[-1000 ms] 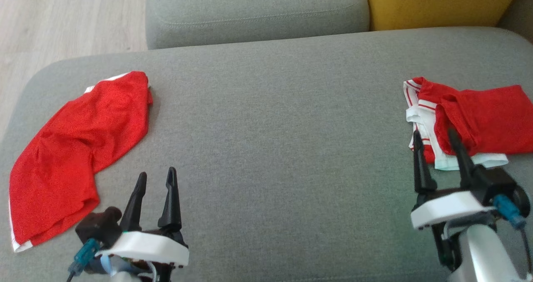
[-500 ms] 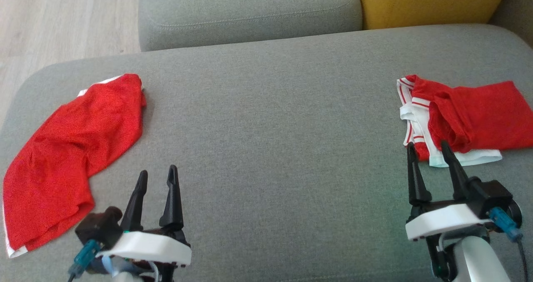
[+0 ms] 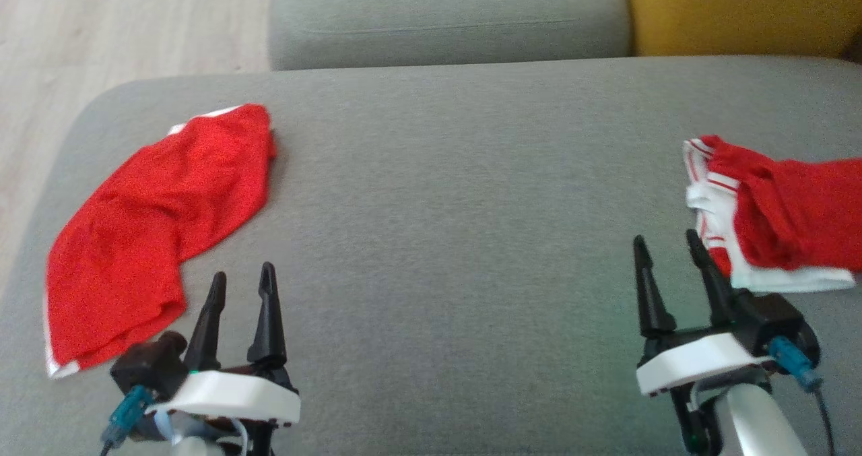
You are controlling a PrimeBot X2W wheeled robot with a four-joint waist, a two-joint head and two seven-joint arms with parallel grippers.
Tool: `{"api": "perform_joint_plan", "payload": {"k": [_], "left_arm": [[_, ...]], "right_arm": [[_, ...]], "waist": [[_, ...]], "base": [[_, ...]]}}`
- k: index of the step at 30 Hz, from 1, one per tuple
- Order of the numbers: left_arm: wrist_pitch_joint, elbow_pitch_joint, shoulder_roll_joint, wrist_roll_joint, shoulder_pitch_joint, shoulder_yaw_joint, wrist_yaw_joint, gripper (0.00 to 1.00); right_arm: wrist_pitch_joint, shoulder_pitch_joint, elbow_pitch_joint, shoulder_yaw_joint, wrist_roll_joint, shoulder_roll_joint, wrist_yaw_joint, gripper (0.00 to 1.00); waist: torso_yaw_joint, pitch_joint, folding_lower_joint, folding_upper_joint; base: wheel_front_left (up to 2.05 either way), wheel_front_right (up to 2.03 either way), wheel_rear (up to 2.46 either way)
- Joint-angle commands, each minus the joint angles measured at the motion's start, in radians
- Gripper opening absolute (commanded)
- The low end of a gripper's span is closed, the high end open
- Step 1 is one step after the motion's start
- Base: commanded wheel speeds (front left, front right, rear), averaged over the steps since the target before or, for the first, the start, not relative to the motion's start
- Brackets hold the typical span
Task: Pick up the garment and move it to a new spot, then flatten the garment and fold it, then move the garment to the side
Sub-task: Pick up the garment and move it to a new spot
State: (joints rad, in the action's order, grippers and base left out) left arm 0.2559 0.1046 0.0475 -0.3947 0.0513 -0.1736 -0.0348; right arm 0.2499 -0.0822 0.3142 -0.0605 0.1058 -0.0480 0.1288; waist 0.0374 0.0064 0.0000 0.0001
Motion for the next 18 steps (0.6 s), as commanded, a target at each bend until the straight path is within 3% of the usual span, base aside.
{"api": "perform_joint_plan", "payload": {"k": [1,18], "left_arm": [[0.006,-0.036,0.003,0.005,-0.057,0.044,-0.003,1.00],[0.006,-0.049,0.003,0.016,-0.056,0.088,-0.005,1.00]], "right_arm": [[0.012,-0.026,-0.028,-0.032,0.007,-0.002,0.002,1.00],[0.012,-0.038,-0.020,-0.087,0.008,-0.002,0.002,1.00]], "waist": [[0.034,0.002,0.0000,-0.0001],[0.255,0.009,0.0000,-0.0001]], "base": [[0.00,0.00,0.00],[0.00,0.00,0.00]]}}
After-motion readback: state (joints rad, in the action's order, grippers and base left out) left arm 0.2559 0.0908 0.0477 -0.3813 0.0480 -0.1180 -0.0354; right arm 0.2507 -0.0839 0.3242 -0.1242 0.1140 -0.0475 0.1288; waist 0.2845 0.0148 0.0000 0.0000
